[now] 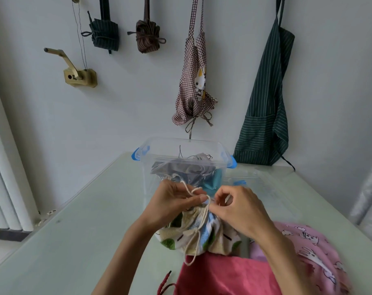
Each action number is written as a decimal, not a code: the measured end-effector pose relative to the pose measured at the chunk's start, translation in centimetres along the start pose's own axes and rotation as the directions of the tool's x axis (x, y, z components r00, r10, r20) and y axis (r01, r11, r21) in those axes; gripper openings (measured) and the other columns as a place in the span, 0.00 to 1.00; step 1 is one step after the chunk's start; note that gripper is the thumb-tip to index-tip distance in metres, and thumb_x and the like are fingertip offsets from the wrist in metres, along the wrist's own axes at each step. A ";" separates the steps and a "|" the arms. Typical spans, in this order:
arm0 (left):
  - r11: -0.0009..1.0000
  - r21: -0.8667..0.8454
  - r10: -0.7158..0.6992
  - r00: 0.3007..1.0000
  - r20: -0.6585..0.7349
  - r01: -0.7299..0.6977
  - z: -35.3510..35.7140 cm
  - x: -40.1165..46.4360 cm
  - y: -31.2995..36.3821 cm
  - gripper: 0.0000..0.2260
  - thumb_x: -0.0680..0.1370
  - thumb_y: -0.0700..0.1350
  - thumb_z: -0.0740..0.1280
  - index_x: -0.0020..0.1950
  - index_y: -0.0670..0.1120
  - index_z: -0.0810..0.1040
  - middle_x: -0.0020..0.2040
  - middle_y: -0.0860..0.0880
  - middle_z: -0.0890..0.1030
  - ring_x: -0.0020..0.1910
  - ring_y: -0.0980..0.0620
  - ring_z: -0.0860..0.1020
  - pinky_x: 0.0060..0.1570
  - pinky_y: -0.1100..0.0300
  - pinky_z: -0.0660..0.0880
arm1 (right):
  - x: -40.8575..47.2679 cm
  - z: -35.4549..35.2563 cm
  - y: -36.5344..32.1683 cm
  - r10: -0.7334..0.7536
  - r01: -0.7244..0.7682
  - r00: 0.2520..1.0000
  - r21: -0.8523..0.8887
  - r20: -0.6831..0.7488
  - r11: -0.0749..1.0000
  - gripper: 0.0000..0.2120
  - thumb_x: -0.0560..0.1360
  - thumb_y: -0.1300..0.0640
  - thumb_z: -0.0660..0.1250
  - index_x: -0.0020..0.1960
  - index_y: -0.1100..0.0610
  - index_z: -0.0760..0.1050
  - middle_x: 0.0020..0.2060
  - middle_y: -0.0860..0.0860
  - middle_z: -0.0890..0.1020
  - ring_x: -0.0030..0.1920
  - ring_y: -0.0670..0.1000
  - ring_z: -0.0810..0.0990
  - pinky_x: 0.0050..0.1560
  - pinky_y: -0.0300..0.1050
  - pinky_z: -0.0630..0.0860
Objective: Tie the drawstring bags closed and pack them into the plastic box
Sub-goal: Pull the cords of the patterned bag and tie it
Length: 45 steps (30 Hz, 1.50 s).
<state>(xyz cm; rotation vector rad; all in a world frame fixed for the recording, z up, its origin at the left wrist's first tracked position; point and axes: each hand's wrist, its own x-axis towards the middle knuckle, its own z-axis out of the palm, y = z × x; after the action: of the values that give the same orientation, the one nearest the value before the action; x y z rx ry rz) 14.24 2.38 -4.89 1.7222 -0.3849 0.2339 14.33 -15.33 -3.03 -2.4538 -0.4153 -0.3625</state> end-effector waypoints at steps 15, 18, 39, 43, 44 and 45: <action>0.999 -0.052 0.006 0.998 -0.058 -0.009 -0.4 -0.2 -0.3 0.06 0.70 0.40 0.72 0.44 0.39 0.84 0.43 0.40 0.85 0.39 0.57 0.79 0.39 0.68 0.75 | 1.2 0.5 0.6 0.235 -0.126 0.972 0.774 -0.031 0.620 0.14 0.78 0.69 0.56 0.39 0.57 0.73 0.32 0.51 0.79 0.30 0.47 0.74 0.28 0.33 0.67; 0.998 -0.064 0.018 0.996 -0.083 -0.024 -0.6 -0.2 0.0 0.04 0.71 0.38 0.72 0.44 0.41 0.85 0.41 0.47 0.85 0.40 0.58 0.80 0.40 0.68 0.76 | 1.0 -0.9 1.2 0.139 -0.102 0.990 0.700 0.005 0.706 0.08 0.79 0.66 0.58 0.48 0.59 0.75 0.27 0.49 0.73 0.24 0.45 0.70 0.26 0.32 0.67; 0.998 0.014 -0.059 0.997 -0.041 0.060 0.0 -0.4 -0.2 0.03 0.72 0.37 0.72 0.44 0.42 0.85 0.40 0.52 0.86 0.42 0.60 0.82 0.43 0.66 0.79 | -0.3 -5.3 2.7 0.034 -0.100 0.983 0.373 0.180 0.922 0.12 0.75 0.51 0.67 0.58 0.42 0.75 0.54 0.37 0.76 0.50 0.37 0.76 0.43 0.31 0.70; 0.998 0.021 -0.055 0.998 -0.035 0.056 0.0 -0.4 -0.2 0.03 0.72 0.38 0.72 0.44 0.43 0.85 0.43 0.50 0.86 0.44 0.57 0.83 0.47 0.64 0.79 | 0.3 -1.3 2.0 -0.061 -0.049 0.930 0.286 0.362 0.957 0.09 0.77 0.55 0.64 0.55 0.45 0.78 0.52 0.47 0.83 0.42 0.40 0.79 0.48 0.38 0.77; 0.998 0.030 -0.049 0.998 -0.034 0.050 -0.1 -0.3 -0.3 0.03 0.72 0.38 0.72 0.44 0.43 0.85 0.43 0.51 0.86 0.45 0.58 0.82 0.47 0.66 0.79 | 0.2 -0.5 1.9 -0.077 -0.030 0.926 0.274 0.371 0.961 0.08 0.77 0.54 0.65 0.53 0.45 0.79 0.50 0.49 0.84 0.39 0.38 0.78 0.46 0.38 0.76; 0.998 0.029 -0.051 0.998 -0.035 0.052 -0.2 -0.3 -0.3 0.03 0.72 0.38 0.72 0.44 0.43 0.85 0.44 0.52 0.86 0.45 0.59 0.82 0.45 0.68 0.78 | 0.3 0.1 1.8 -0.094 -0.006 0.932 0.272 0.350 0.962 0.07 0.76 0.54 0.66 0.51 0.45 0.80 0.47 0.49 0.85 0.35 0.36 0.77 0.41 0.34 0.75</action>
<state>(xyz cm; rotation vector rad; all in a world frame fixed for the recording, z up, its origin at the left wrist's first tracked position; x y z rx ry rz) 14.04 2.65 -5.24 1.7534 -0.3127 0.2322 15.29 -16.54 -3.97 -2.2407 -0.6312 0.1277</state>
